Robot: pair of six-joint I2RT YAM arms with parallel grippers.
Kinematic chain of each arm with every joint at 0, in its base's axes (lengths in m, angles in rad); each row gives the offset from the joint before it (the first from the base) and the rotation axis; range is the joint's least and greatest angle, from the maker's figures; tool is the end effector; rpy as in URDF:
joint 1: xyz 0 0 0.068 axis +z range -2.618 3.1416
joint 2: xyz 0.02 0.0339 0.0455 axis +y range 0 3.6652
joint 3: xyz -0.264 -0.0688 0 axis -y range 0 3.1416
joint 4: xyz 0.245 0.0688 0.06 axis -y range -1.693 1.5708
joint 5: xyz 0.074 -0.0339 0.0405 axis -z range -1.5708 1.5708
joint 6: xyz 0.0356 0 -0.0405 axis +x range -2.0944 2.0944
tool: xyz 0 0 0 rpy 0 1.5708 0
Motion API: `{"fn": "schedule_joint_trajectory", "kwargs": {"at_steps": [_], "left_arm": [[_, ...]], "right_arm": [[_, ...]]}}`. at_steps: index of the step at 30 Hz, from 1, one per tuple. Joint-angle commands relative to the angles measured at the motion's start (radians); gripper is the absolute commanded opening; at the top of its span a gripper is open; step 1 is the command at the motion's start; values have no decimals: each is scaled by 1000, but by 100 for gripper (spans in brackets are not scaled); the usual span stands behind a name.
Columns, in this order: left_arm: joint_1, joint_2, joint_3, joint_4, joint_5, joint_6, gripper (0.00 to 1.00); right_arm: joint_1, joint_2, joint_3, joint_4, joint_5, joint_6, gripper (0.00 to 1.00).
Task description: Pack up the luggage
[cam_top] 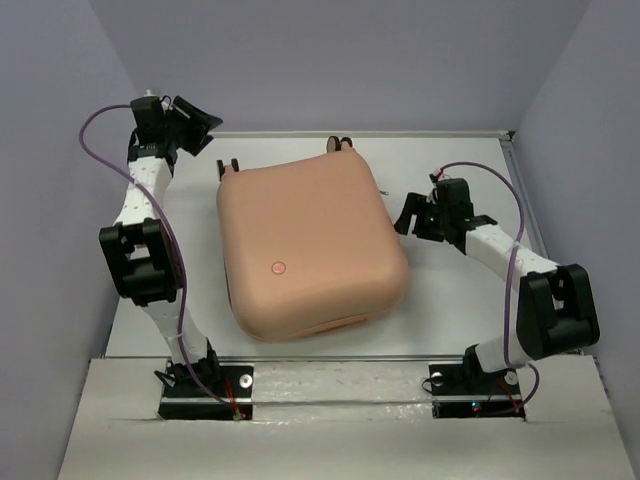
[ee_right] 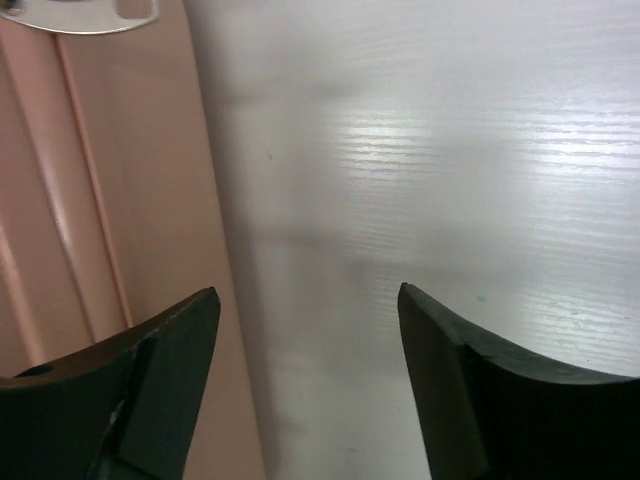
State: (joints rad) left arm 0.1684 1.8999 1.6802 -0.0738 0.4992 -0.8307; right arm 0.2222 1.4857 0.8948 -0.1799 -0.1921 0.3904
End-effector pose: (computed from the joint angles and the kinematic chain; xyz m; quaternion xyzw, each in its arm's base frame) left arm 0.4546 0.0600 0.3380 -0.2434 0.7535 -0.3754 0.4818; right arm 0.3034 0.0755 0.2140 0.0398 0.9167 0.2011 0.3429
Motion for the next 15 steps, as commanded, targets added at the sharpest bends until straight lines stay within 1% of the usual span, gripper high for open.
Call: {"fn": "schedule_joint_trajectory", "kwargs": {"at_steps": [1, 2, 4, 5, 6, 7, 8, 10, 11, 12, 14, 15], "left_arm": [[20, -294, 7, 43, -183, 113, 94], [23, -373, -10, 1, -255, 133, 99], [23, -471, -101, -3, -315, 154, 99], [23, -587, -169, 8, -344, 157, 99], [23, -648, -327, 25, -359, 157, 99], [22, -700, -411, 25, -376, 165, 99], [23, -808, -573, 23, -405, 166, 99], [22, -905, -728, 19, -404, 163, 97], [25, -983, -791, 9, -401, 163, 96], [25, -1016, -914, -1, -386, 165, 95], [28, -1068, -1000, -24, -354, 174, 94], [28, -1076, -1078, -27, -335, 171, 93]], "right_arm": [[2, -96, 32, -7, 25, 1, 68], [2, -113, 36, -18, 34, 7, 54], [2, -166, 32, -30, 51, 13, 46], [2, -183, 27, -36, 66, 18, 43], [2, -202, 17, -41, 68, 22, 40], [2, -238, -14, -44, 65, 25, 27], [2, -258, -36, -46, 50, 36, 20], [2, -303, -86, -44, 45, 42, 12], [2, -324, -141, -44, 31, 47, 7], [2, -368, -167, -46, 23, 54, 7], [2, -415, -238, -56, 13, 68, 7], [2, -459, -261, -59, -6, 79, 7]]}}
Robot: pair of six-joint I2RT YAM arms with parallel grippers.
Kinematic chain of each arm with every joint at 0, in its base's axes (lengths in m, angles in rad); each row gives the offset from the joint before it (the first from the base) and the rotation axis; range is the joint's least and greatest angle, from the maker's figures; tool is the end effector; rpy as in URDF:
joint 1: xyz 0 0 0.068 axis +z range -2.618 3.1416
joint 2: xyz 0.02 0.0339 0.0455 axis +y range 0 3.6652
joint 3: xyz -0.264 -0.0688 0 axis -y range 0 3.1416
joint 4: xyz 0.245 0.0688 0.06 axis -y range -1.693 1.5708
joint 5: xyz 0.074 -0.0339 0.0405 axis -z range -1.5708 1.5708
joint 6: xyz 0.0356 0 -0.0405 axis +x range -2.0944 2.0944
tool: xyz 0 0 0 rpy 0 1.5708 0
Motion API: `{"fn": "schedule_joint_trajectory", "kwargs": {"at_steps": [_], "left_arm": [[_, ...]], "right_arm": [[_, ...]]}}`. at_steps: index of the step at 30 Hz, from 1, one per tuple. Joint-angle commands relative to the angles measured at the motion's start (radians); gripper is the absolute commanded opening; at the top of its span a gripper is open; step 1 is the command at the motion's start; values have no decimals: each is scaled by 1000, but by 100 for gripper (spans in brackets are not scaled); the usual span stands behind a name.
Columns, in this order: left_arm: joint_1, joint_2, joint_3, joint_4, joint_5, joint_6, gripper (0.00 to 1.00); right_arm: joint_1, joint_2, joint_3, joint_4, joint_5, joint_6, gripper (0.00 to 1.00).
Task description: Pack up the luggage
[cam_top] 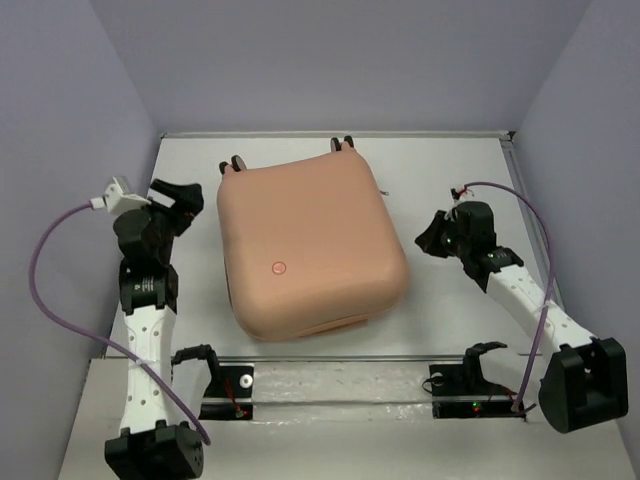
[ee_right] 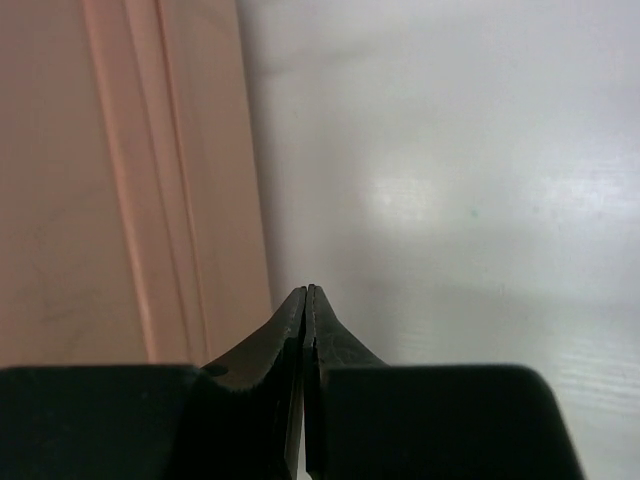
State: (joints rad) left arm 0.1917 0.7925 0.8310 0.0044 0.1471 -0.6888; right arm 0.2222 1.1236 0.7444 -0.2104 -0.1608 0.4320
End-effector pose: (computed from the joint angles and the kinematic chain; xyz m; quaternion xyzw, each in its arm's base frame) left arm 0.1839 0.0304 0.3756 -0.2460 0.6467 -0.2264 0.6855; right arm 0.2390 0.0599 0.2559 0.0544 0.8783 0.2180 0.4220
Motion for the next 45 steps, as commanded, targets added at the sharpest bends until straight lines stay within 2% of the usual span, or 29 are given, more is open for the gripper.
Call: {"fn": "schedule_joint_trajectory", "kwargs": {"at_steps": [1, 4, 8, 9, 11, 16, 19, 23, 28, 32, 36, 41, 44, 45], "left_arm": [[8, 31, -256, -106, 54, 26, 93], [8, 48, -331, -77, 98, 2, 91], [8, 91, -417, -37, 143, -31, 87], [8, 99, -429, -12, 160, -38, 86], [-3, 109, -469, 37, 204, -70, 83], [-49, 126, -517, 143, 213, -118, 82], [-118, 224, -463, 245, 203, -178, 82], [-303, 432, -282, 359, 138, -270, 82], [-344, 511, -207, 417, 135, -339, 81], [-319, 398, -253, 365, 73, -305, 81], [-227, 234, -314, 242, 49, -229, 85], [-201, -54, -225, 71, -53, -75, 89], [-244, -144, -135, -4, -37, 58, 82], [-299, -189, -113, -64, -21, 99, 75]], "right_arm": [[2, -114, -149, -41, -39, 40, 7], [2, -140, -200, -44, -65, 53, 7], [37, -134, -272, 37, -190, 111, 7], [55, -124, -281, 52, -206, 122, 7], [177, -88, -274, 84, -197, 152, 7], [230, -44, -270, 189, -209, 232, 7], [240, -4, -237, 198, -189, 237, 7], [240, 51, -136, 226, -149, 226, 7], [240, 125, -15, 213, -94, 202, 7], [240, 134, -17, 183, -59, 197, 7], [240, 101, -71, 163, -58, 188, 7], [240, 85, -71, 95, -14, 134, 7], [226, 38, -86, 63, 36, 91, 7], [204, 1, -106, 63, 47, 93, 7]]}}
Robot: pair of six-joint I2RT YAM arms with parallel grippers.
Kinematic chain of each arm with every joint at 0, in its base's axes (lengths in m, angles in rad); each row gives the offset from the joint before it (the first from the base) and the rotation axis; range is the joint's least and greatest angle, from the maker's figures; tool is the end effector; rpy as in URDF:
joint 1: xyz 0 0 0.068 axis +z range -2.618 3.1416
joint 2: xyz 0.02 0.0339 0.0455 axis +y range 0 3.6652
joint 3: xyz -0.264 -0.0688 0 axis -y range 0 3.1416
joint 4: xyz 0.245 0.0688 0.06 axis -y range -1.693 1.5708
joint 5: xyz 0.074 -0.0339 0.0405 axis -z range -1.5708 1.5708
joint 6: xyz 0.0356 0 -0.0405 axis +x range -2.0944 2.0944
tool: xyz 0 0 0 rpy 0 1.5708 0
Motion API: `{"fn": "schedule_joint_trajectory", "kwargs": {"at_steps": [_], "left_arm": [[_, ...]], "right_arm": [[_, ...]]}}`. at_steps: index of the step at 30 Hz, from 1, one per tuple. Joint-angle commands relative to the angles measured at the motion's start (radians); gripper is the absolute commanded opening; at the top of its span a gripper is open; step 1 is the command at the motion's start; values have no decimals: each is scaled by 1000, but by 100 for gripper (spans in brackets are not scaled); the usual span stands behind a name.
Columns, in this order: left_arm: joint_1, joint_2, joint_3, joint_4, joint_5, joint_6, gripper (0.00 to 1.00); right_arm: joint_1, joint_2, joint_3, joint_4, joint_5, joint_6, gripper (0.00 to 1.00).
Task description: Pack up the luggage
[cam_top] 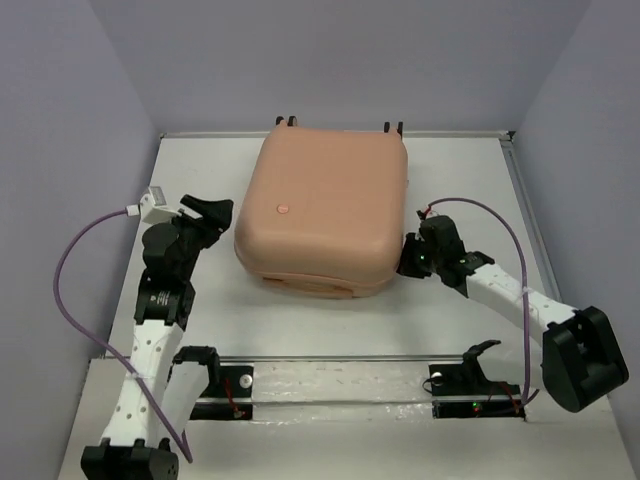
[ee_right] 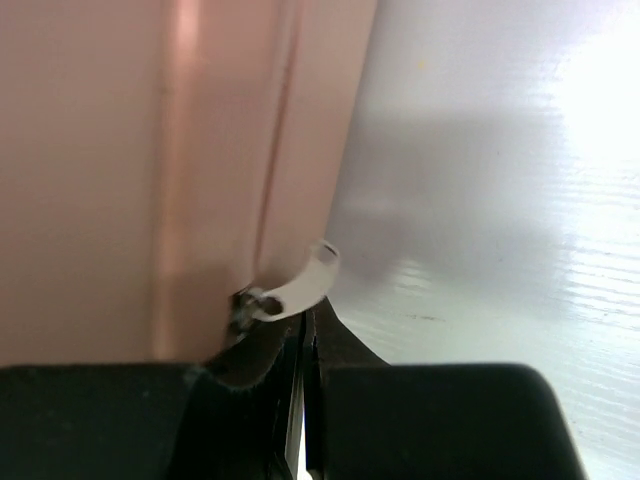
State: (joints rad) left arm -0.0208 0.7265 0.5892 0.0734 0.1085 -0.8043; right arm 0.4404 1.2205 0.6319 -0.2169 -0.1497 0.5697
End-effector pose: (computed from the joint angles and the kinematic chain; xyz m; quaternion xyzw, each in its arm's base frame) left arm 0.1826 -0.0077 0.3078 -0.2438 0.6873 -0.3101 0.6100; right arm 0.2168 0.1080 0.1966 0.0319 0.9250 0.2409 0.2923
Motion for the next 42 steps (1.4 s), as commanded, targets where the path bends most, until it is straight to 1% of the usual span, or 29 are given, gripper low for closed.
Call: {"fn": "schedule_joint_trajectory", "kwargs": {"at_steps": [1, 2, 3, 5, 6, 7, 8, 10, 11, 14, 15, 17, 19, 20, 22, 23, 26, 27, 28, 29, 30, 31, 32, 34, 35, 37, 38, 39, 42], "left_arm": [[-117, -146, 123, -141, 35, 227, 71], [-143, -197, 112, -147, 66, 235, 67], [-195, -225, 74, -159, 123, 238, 46], [-243, -277, 29, -185, 160, 232, 32], [-269, -336, -14, -222, 175, 235, 15], [-315, -366, -34, -247, 181, 237, 9], [-346, -419, -45, -262, 191, 209, 6], [-434, -463, -46, -271, 188, 206, 6], [-456, -473, -42, -280, 172, 197, 6], [-502, -428, -63, -279, 204, 180, 6], [-513, -414, -93, -233, 218, 180, 6], [-550, -400, -92, -198, 191, 178, 6], [-632, -360, -48, -147, 79, 201, 6], [-660, -325, -26, -123, 7, 211, 6], [-764, -215, 101, -42, -79, 269, 8], [-888, -79, 220, -20, -239, 299, 10], [-1182, 129, 386, 15, -557, 442, 13], [-1270, 251, 435, 20, -745, 474, 14], [-1360, 293, 486, 28, -771, 484, 14], [-1370, 335, 479, 46, -756, 466, 14], [-1372, 338, 451, 74, -665, 435, 15], [-1374, 340, 372, 125, -633, 404, 15], [-1380, 344, 333, 134, -619, 333, 15], [-1432, 349, 212, 147, -689, 298, 15], [-1505, 359, 178, 147, -761, 266, 16], [-1562, 370, 106, 143, -799, 217, 17], [-1590, 382, 84, 143, -802, 185, 20], [-1593, 387, 42, 143, -799, 124, 23], [-1593, 413, -35, 170, -808, 42, 31]], "right_arm": [[-25, -114, -7, 68, 39, -45, 7], [-35, -136, -20, 68, 41, -48, 7], [-45, -156, -44, 67, 54, -56, 7], [-58, -206, -61, 54, 82, -59, 7], [-68, -220, -67, 51, 97, -67, 8], [-68, -229, -72, 50, 110, -68, 9], [-77, -243, -78, 56, 122, -73, 13], [-89, -251, -89, 83, 121, -128, 16], [-101, -250, -90, 105, 122, -148, 20], [-149, -233, -119, 214, -49, -205, 25], [-158, -233, -130, 255, -72, -211, 26], [-173, -231, -152, 329, -131, -229, 32], [-183, -213, -166, 347, -183, -238, 39], [-183, -204, -169, 350, -203, -243, 40], [-183, -191, -172, 350, -182, -232, 40], [-183, -194, -187, 353, -166, -222, 38], [-183, -243, -196, 353, -166, -222, 37], [-183, -260, -199, 353, -156, -218, 37], [-183, -277, -204, 353, -156, -218, 37], [-192, -288, -208, 353, -165, -221, 37], [-192, -289, -207, 352, -180, -225, 38], [-192, -279, -205, 344, -207, -226, 38], [-192, -257, -198, 308, -208, -226, 39], [-192, -254, -210, 286, -176, -194, 40], [-192, -262, -240, 303, -168, -179, 40], [-192, -302, -262, 323, -125, -156, 41], [-192, -309, -270, 329, -119, -157, 41], [-192, -305, -265, 333, -126, -172, 42], [-192, -274, -252, 361, -177, -203, 43]]}}
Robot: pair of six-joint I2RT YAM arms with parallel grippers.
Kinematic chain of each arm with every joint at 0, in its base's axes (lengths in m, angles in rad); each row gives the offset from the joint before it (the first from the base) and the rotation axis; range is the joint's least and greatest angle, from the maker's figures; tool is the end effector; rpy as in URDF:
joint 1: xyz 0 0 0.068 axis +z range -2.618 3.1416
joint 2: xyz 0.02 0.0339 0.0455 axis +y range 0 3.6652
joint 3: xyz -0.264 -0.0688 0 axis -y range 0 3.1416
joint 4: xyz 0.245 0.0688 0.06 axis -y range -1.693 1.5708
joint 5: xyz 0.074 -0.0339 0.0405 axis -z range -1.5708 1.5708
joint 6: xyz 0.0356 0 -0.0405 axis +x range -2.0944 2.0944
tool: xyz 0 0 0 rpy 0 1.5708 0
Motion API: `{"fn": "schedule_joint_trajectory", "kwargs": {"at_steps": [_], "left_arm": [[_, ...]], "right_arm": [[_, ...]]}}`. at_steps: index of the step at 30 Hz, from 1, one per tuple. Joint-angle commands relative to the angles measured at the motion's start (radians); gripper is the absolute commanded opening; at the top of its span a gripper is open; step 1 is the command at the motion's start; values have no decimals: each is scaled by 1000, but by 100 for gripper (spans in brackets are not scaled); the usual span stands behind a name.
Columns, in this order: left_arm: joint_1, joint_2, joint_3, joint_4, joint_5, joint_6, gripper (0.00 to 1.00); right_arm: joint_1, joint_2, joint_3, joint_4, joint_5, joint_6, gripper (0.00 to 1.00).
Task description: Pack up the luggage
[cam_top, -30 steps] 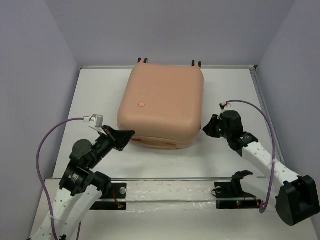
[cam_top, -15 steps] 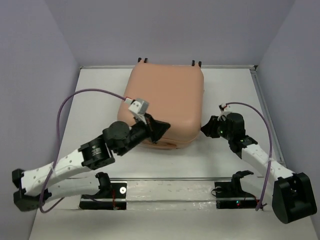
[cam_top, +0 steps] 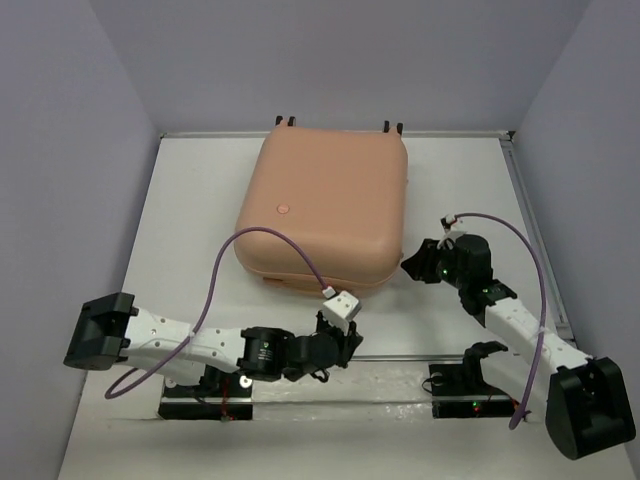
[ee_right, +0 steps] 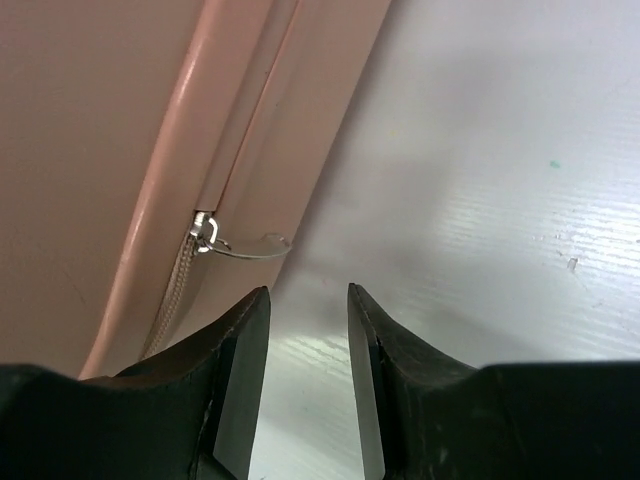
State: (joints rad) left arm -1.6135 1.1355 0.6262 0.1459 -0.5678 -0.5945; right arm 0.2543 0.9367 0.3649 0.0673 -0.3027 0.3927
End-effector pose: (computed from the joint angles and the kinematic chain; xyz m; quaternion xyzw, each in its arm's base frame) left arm 0.0085 -0.2496 0.2488 0.2466 0.7675 -0.3829 0.4512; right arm 0.1876 0.0597 0.1919 -0.0176 0.8546 0.2828 0.4351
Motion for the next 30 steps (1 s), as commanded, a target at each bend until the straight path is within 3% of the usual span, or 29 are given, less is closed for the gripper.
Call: {"fn": "schedule_joint_trajectory", "kwargs": {"at_steps": [1, 3, 10, 19, 27, 30], "left_arm": [[0, 9, -94, 122, -132, -168, 34], [21, 33, -114, 156, -113, -171, 39], [165, 78, -121, 230, -31, -148, 41], [208, 90, -108, 247, -23, -114, 41], [250, 78, -105, 210, -53, -131, 40], [251, 93, -82, 208, -69, -120, 40]], "right_arm": [[-6, 17, 14, 91, -39, -31, 44], [-6, 31, -4, 149, -49, -38, 46], [-6, 62, -27, 290, -76, -113, 47], [-6, 201, -12, 475, -259, -179, 44], [-6, 228, -92, 733, -254, -153, 24], [-6, 223, -98, 764, -248, -147, 9]]}}
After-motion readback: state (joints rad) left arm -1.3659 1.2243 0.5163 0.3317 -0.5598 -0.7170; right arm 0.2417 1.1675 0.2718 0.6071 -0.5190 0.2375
